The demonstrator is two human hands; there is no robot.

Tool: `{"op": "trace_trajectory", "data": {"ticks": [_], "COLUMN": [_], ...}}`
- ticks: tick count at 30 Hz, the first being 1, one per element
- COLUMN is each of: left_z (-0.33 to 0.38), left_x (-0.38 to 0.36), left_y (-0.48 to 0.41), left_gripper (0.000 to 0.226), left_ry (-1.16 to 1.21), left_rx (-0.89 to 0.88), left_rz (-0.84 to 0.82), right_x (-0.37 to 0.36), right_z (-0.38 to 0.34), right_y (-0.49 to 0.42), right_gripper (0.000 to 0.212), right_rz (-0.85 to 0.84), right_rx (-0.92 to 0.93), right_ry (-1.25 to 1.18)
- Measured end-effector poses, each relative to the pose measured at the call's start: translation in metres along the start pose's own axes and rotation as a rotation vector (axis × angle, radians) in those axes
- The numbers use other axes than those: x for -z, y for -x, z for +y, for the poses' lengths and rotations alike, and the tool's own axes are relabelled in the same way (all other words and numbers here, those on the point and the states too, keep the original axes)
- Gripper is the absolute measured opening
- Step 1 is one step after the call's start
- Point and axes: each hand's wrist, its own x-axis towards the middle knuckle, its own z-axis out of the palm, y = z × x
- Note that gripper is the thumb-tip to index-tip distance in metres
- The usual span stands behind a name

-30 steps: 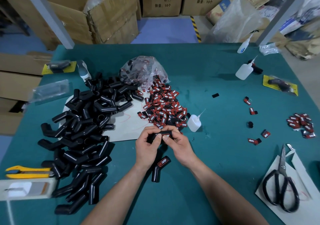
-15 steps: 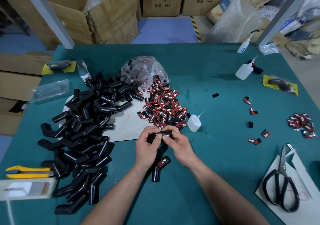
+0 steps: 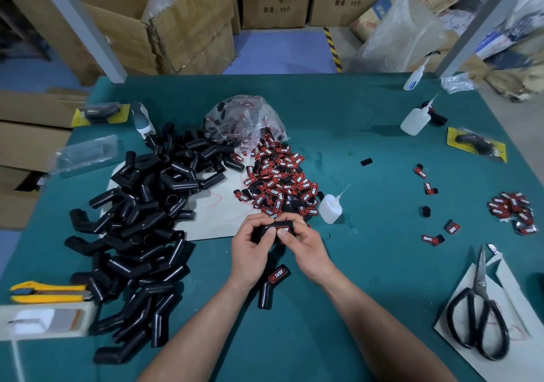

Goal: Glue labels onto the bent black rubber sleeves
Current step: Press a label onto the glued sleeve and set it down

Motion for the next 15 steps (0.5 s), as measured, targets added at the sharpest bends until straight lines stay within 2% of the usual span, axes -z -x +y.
{"op": "trace_trajectory", "data": {"ticks": [6,10,15], "left_z": [-0.0010,0.0000,0.0004], "left_x": [0.0002,0.0032,0.0016], "left_y": [-0.0005,-0.0008,-0.0008], "left_gripper": [0.008,0.028,0.014], "left_ry": [0.029,0.150,0.042], "left_rx": [0.011,0.039,0.007], "left_rz": [-0.001,0.019,0.001], "right_x": [0.0002,-0.0005,0.0000], "right_z": [-0.0010,-0.0024,-0.0028], "right_y": [0.0000,0.0011,0.0013], "right_gripper": [0.012,0.016,0.013], "right_rz": [0.000,-0.018,-0.017], "right_rx": [-0.015,-0.019,-0.012], "right_ry": [0.009,0.008,0.023]}}
